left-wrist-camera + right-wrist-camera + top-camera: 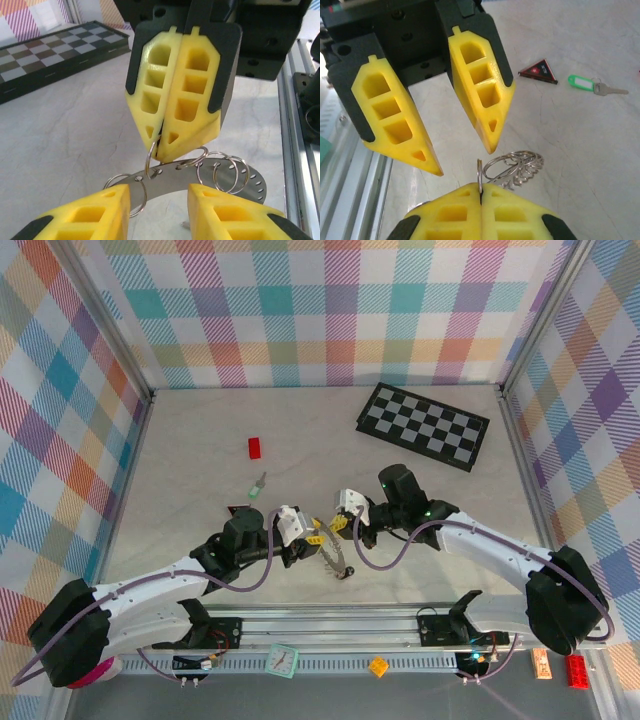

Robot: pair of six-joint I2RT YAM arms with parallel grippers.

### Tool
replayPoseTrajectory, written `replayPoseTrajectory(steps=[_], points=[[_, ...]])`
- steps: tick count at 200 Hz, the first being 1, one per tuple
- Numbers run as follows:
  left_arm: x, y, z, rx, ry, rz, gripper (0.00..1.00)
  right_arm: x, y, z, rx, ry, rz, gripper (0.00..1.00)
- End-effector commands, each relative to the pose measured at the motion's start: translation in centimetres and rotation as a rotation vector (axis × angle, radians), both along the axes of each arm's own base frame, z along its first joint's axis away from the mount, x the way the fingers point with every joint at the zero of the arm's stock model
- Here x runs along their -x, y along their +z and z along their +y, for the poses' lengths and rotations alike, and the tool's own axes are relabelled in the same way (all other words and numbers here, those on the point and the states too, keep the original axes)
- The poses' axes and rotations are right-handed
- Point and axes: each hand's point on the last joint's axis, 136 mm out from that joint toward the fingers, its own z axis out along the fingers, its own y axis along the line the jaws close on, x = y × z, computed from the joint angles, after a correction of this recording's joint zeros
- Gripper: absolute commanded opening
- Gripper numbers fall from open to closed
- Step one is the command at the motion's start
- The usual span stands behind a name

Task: Put the keys on the keyring

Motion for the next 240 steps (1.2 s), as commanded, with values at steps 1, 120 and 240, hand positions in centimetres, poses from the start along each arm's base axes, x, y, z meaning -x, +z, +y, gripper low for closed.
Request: replayPoseTrajectory(steps=[1,120,240], points=[[0.2,-0.2,0.5,-0.061,0.003,0.015,0.34,0.7,-1.2,-0.9,0.140,0.038,-0.047,0.00],[0.5,1.2,-1.3,0.032,-0.083,-0.023,0.22,1.3,0.1,0.6,0.248,0.160,-0.141,0.00],[0.7,1.2,-1.9,0.073,-0.138,-0.019,0.00,0.8,2.7,0.3,0.046,0.080,-0.097,0.18]])
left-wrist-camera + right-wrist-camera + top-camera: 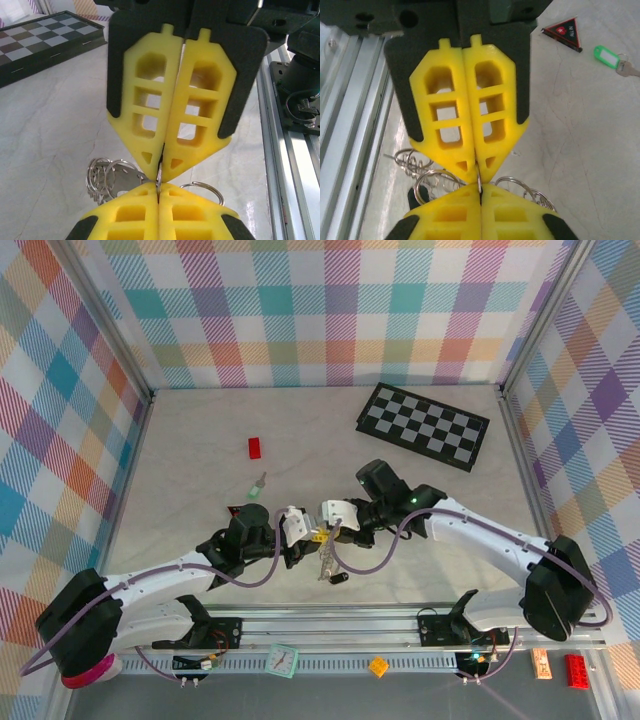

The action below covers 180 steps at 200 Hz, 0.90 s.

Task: Put the keys on the keyring

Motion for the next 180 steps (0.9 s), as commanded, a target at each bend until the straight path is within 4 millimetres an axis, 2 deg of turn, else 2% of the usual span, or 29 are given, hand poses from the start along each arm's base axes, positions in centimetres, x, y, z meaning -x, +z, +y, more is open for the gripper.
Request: replayPoseTrajectory(steps=[1,22,45,67,105,126,180], points=[[0.1,2.0,-0.6,0.076,-0.033,-0.040,0.00,-0.1,3.4,0.2,-0.204,-0.025,0.032,0.18],[0.1,2.3,-0.6,0.128,-0.025,-0.037,0.00,-1.3,4.2,-1.1,-0.340,-0.110,0.101,0.32],[0.0,2.8,-0.5,0.205,-0.014,-0.035,0.00,-1.4,4.1,-1.3,-0.438,-0.142,0.117,0.37],[0.0,3.1,-0.4,0.263,-0.003,-0.038,0.00,-1.2,3.6,-1.3,-0.493,-0.152,0.126,0.37],[0.0,3.3,-0.4,0.304,-0.005,-0.046,0.00,-0.9,1.8,-1.0,-0.484,-0.150,0.204,0.35],[0.1,3.3,-0.5,0.307,-0.009,-0.045,0.00,-0.9,1.6,-0.7,-0.495,-0.137,0.224,0.35],[0.1,3.5,-0.5,0.323,-0.009,-0.054,0.00,-0.7,1.9,-0.2,-0.512,-0.100,0.262,0.22]])
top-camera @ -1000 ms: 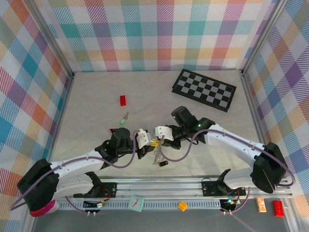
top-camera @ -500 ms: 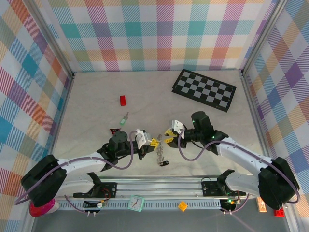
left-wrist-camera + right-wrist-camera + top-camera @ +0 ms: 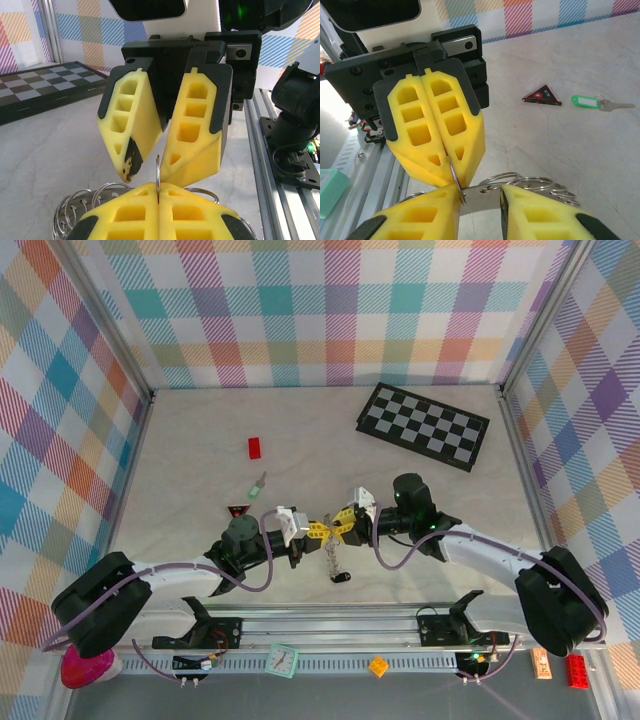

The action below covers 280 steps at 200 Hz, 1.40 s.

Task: Put the keys on the keyring

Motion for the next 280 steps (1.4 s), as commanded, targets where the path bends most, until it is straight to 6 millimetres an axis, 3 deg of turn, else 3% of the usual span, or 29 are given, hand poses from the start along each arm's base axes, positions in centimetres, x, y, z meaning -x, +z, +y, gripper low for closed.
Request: replayPoseTrajectory(steps=[1,39,79,116,203,280], points=[[0.3,1.9,0.0,0.074,-0.022,-0.052,0.00,0.6,1.0,0.5,-0.048,0.050,-0.001,0.21],[0.2,1.9,0.0,0.077,-0.013,-0.045,0.00,1.1,1.6,0.5,-0.063,0.085,-0.006,0.00],[-0.4,1.4,0.6,0.026,0.040,-0.030,0.21,1.4,1.8,-0.3,0.018,0.072,-0.047,0.00],[-0.4,0.4,1.1,-0.109,0.048,-0.025,0.26,1.6,0.6,-0.7,0.216,0.073,-0.097,0.00],[0.0,0.5,0.6,-0.213,-0.016,-0.044,0.26,2.1,0.3,0.0,0.410,0.152,-0.186,0.00],[0.5,0.5,0.0,-0.233,-0.072,-0.044,0.09,2.8,1.2,1.4,0.430,0.224,-0.229,0.00]])
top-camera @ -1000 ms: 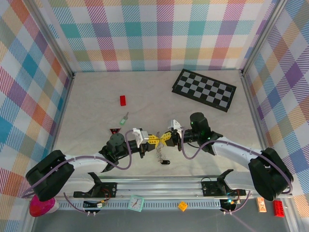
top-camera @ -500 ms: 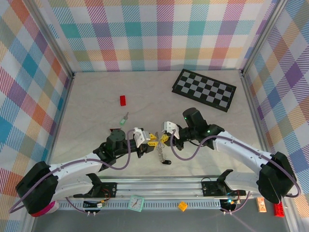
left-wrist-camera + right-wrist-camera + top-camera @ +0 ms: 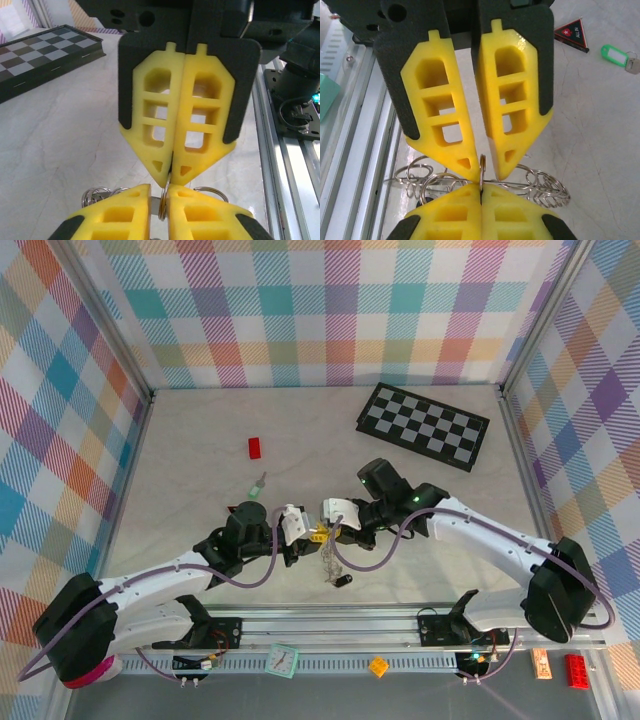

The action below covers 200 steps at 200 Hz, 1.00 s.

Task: Put the keys on the keyring

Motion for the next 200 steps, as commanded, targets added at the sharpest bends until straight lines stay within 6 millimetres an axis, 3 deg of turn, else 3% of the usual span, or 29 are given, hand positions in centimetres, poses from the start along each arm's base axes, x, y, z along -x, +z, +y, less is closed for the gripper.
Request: replayPoseTrajectory(steps=[1,26,51,64,129,200], points=[[0.1,1.1,-0.5,0.008,-0.036,-0.020,0.09,0.7,1.6,0.8,-0.044,0.065,-0.018,0.00],[0.3,1.0,-0.5,0.004,-0.043,-0.021,0.00,0.8,2.4,0.9,-0.109,0.042,-0.017,0.00],[0.3,1.3,-0.3,0.040,-0.030,-0.032,0.00,-0.4,3.3,-0.1,-0.226,-0.062,0.009,0.21],[0.2,1.5,-0.2,0.075,-0.015,-0.034,0.00,-0.6,3.2,-0.7,-0.280,-0.100,0.032,0.25],[0.4,2.4,0.1,0.185,0.006,-0.057,0.00,-0.9,1.0,-0.5,-0.358,-0.144,0.075,0.31],[0.3,2.5,-0.1,0.212,0.002,-0.059,0.00,-0.6,1.4,0.5,-0.387,-0.100,0.130,0.24]])
